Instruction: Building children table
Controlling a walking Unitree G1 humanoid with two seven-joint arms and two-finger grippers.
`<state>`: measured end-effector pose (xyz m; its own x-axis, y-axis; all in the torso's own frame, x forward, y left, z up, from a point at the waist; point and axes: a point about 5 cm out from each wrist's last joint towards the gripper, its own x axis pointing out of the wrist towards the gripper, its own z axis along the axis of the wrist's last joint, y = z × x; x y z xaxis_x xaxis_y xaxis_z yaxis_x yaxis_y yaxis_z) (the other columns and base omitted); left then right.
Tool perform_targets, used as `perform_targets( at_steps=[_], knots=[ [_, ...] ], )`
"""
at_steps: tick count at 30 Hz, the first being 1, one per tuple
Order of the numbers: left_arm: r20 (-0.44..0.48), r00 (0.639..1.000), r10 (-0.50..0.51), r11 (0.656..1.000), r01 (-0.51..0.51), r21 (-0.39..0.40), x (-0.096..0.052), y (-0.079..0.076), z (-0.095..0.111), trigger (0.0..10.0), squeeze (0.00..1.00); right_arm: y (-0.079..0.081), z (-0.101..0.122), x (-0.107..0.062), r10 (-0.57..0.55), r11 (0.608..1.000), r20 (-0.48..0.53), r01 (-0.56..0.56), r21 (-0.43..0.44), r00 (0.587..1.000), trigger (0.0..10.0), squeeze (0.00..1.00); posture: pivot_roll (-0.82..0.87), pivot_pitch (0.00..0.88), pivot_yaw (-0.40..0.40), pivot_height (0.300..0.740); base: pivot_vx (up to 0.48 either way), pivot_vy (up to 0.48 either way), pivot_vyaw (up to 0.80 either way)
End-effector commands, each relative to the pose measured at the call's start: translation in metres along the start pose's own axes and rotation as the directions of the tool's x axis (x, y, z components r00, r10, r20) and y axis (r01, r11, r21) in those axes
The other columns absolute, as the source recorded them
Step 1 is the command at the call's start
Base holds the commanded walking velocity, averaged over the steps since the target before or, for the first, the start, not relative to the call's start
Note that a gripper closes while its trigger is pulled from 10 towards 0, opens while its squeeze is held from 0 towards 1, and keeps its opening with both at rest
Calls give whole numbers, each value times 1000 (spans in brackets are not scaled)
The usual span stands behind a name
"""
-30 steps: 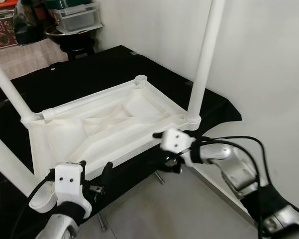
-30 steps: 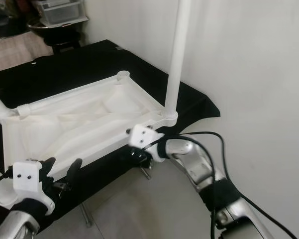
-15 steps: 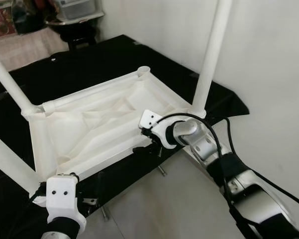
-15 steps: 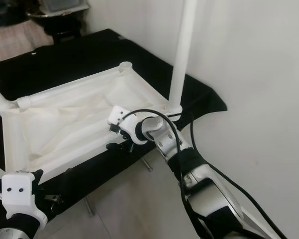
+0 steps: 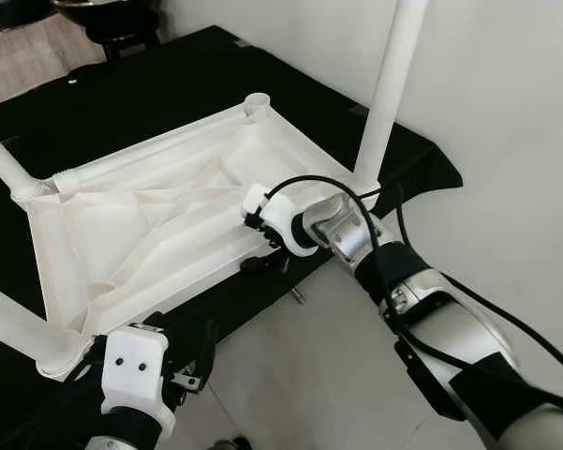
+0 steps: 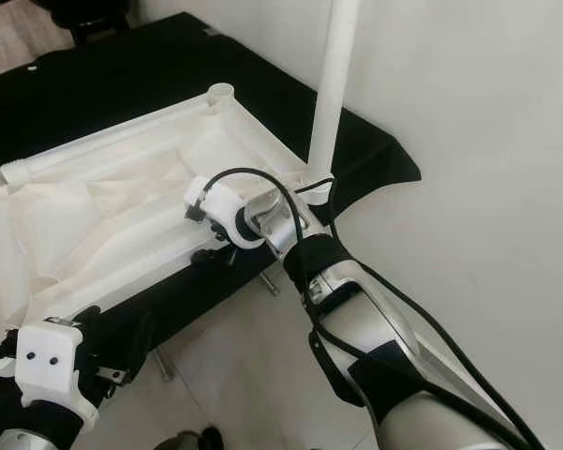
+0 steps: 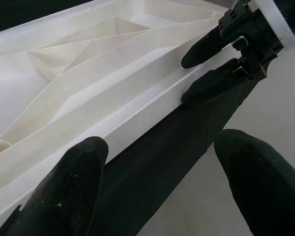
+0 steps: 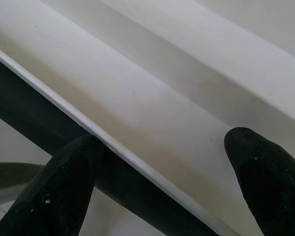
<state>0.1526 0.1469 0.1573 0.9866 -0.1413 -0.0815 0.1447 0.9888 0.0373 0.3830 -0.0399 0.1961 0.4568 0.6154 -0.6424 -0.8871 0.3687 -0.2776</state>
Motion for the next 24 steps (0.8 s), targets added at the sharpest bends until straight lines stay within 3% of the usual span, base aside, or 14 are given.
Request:
perform_targets(
  at_steps=[1,3,4,5,6,7,14,24],
  knots=[
    [-21,1000,2,1000,-2,8,-4,-1,-2,10000,0,0,7,1,-15,1000,-6,15,-15,1000,10000,0,59,240,9,740,0,0,0],
    [-21,1000,3,1000,-3,8,-4,-1,-2,10000,0,0,7,1,-16,1000,-13,16,-10,1000,10000,0,59,240,7,740,0,0,0],
    [-20,1000,2,1000,-2,9,-5,-2,-2,10000,0,-1,9,3,-32,999,-25,33,8,999,7255,0,57,247,4,740,0,0,0],
    [-20,1000,2,1000,-2,9,-5,-2,-2,10000,0,-1,9,3,-32,999,-25,33,8,999,7255,0,57,247,4,740,0,0,0],
    [-19,1000,2,1000,-2,9,-5,-2,-2,10000,0,-2,10,3,-46,999,-32,46,15,998,2510,0,56,248,3,740,0,0,0],
    [-18,1000,3,1000,-2,9,-5,-2,-2,10000,0,-3,10,4,-54,998,-38,55,18,998,0,0,56,248,3,740,0,0,0],
    [-17,1000,6,1000,-6,4,-6,-3,-2,10000,0,-3,14,5,-76,997,-45,78,31,996,0,0,53,252,-1,740,0,0,0],
    [-11,1000,8,1000,-8,-4,-3,-5,-1,10000,0,10,30,14,-59,995,-26,61,77,998,0,0,47,253,-6,740,0,0,0]
  ],
)
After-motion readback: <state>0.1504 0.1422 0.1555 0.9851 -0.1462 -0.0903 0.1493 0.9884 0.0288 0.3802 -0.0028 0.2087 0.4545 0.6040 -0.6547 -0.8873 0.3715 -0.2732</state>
